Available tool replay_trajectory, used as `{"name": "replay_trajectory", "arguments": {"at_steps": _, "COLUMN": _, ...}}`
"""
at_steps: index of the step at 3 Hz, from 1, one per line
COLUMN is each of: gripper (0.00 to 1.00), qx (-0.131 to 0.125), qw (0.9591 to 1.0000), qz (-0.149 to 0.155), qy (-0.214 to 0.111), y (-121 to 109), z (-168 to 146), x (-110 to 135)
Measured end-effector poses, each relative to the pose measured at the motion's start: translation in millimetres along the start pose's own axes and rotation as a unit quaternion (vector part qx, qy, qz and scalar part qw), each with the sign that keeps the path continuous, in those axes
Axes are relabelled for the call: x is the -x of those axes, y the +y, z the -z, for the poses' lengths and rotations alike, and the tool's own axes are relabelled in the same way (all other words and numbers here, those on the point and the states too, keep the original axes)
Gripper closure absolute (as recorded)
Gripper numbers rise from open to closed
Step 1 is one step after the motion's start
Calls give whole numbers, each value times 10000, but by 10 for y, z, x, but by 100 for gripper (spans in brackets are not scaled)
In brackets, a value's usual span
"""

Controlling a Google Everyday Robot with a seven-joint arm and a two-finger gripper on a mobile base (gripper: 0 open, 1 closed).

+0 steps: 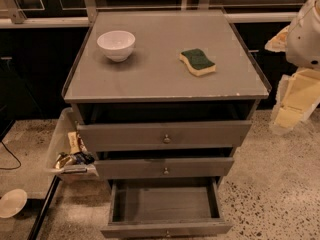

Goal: Close bottom drawer

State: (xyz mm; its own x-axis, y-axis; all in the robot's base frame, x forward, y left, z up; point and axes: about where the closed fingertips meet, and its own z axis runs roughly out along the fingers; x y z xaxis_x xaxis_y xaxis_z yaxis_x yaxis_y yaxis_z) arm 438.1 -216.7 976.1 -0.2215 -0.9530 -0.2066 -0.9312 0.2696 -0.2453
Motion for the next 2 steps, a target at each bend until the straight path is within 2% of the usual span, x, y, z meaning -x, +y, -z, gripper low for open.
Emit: {"name": "replay_trajectory", "arguments": {"at_steps": 2, "gripper": 0, "qx": 29, "qw": 10000, "qz": 3, "qy": -17, "y": 40, "z": -70, "x": -27}}
